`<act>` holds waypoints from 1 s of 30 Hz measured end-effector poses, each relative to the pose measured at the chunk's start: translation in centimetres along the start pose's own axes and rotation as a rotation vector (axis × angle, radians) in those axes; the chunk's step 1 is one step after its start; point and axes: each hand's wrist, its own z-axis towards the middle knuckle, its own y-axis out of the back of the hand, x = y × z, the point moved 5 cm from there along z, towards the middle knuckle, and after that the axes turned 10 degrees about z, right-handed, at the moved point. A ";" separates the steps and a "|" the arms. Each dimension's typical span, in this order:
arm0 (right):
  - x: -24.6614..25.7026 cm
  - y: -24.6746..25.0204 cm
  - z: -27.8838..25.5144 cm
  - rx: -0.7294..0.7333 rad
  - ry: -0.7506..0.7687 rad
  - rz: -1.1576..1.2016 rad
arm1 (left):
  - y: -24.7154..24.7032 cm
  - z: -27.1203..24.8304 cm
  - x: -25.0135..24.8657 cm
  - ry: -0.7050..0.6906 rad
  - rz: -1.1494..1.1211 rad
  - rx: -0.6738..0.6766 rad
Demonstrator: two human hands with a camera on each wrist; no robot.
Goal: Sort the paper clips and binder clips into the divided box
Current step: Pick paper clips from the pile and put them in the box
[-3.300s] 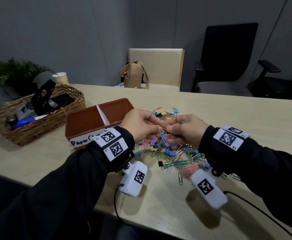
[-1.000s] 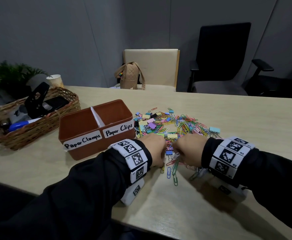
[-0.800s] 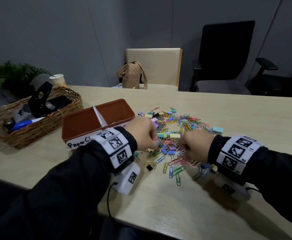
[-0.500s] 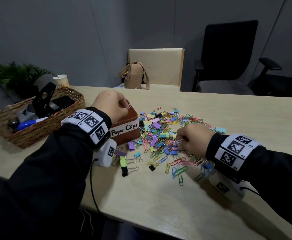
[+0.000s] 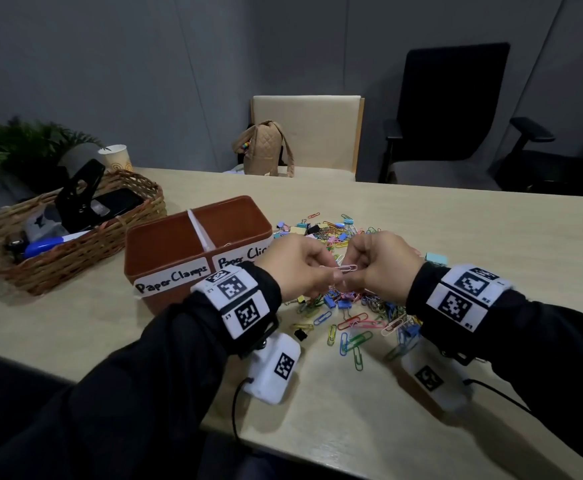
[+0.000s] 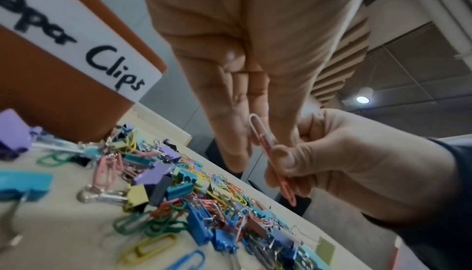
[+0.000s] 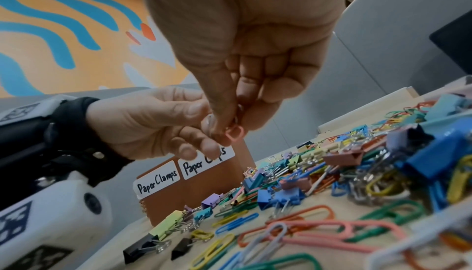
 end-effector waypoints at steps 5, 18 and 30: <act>0.5 -0.1 -0.3 0.011 0.023 -0.016 | -0.1 0.2 0.1 0.031 -0.184 0.051; -1.5 -1.7 -0.7 0.255 -0.074 -0.112 | 0.9 0.5 1.0 0.054 -0.152 -0.090; -0.9 -4.9 -2.1 0.475 0.101 -0.847 | 10.2 -0.1 2.1 0.012 0.194 -0.660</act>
